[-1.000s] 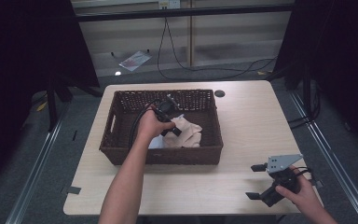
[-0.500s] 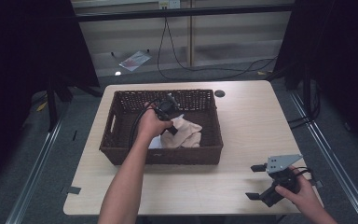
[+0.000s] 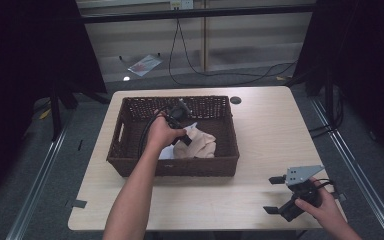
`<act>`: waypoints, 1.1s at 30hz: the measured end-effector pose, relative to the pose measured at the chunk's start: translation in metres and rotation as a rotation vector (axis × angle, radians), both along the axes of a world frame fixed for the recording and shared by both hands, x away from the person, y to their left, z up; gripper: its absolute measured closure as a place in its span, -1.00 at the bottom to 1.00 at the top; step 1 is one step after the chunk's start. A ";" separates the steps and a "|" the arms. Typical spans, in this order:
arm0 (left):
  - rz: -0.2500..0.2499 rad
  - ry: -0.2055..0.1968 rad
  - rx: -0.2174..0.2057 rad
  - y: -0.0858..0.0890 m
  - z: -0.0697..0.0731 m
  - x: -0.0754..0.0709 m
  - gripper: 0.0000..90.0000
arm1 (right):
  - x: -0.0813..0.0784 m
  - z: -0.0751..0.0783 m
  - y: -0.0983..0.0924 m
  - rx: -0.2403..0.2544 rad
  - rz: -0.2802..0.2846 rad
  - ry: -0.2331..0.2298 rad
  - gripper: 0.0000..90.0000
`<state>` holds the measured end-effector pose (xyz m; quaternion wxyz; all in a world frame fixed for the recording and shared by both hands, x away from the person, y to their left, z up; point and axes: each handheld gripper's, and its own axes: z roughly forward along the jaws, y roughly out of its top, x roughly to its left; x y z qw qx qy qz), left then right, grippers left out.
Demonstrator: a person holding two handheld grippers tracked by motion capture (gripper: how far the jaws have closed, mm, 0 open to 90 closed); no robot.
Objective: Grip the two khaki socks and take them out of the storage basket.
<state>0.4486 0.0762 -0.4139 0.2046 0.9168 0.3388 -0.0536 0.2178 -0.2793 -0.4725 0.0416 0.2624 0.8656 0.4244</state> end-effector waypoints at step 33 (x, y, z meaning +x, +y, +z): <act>-0.086 0.035 -0.046 -0.009 0.095 -0.015 0.99 | 0.000 0.000 -0.001 0.007 -0.001 -0.008 -0.95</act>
